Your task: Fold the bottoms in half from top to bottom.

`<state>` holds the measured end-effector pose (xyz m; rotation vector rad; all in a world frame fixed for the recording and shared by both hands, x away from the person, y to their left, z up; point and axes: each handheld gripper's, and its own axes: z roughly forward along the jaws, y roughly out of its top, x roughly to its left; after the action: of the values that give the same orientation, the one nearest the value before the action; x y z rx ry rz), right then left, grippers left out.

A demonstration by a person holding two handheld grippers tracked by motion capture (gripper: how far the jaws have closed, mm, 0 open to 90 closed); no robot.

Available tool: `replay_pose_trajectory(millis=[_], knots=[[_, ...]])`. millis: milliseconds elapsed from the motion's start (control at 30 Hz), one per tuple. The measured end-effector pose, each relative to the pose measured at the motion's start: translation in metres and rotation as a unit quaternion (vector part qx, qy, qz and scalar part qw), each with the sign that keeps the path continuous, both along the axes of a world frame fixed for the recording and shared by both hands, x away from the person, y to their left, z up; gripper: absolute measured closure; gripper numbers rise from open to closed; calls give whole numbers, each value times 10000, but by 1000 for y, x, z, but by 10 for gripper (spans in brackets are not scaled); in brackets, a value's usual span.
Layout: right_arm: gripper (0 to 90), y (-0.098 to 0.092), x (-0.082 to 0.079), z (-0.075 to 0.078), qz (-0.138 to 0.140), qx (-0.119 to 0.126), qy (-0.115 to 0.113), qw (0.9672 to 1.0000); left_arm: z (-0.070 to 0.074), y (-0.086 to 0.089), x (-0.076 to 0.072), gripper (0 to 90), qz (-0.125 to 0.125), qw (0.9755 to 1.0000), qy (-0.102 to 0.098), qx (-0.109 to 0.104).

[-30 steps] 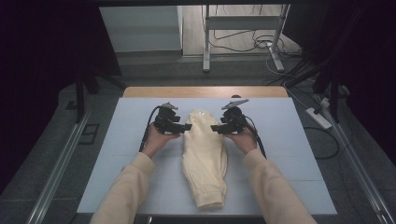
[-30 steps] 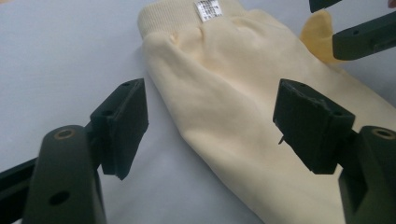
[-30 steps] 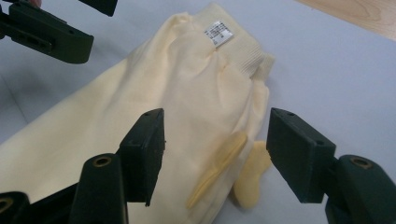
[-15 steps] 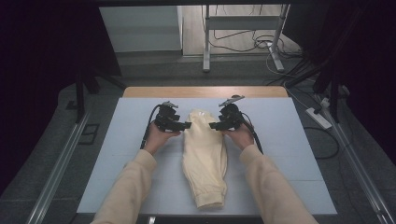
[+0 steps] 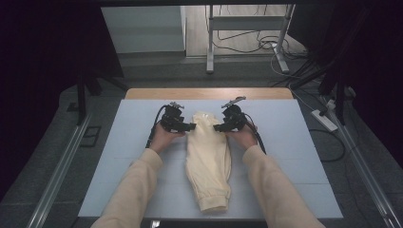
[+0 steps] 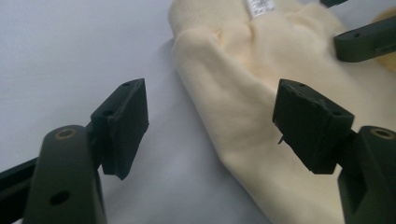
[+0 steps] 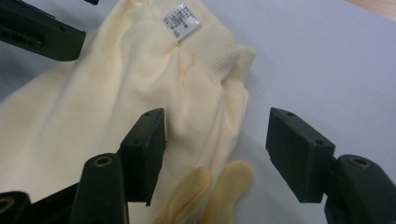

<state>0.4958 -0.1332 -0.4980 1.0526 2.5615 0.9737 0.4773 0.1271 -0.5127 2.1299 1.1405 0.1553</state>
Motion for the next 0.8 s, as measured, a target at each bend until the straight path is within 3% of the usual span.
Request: replay_pose_trajectory(millis=[267,400,533,667,800], knots=[[396,-2,6,-14,-79,-180,234,9995,-13,-5,5,304,-136,9996,232,-22],[413,-2,9,-18,-91,-57,299,9995,-17,-7,5,367,-231,9993,294,-59],[524,-1,7,-18,37,-7,301,9995,-18,-10,4,497,-343,9987,346,-178],[708,-1,7,-19,162,210,528,9983,-18,-13,2,691,-496,9974,445,-273],[770,-1,4,-17,239,153,520,9982,-17,-14,-1,789,-569,9975,355,-233]])
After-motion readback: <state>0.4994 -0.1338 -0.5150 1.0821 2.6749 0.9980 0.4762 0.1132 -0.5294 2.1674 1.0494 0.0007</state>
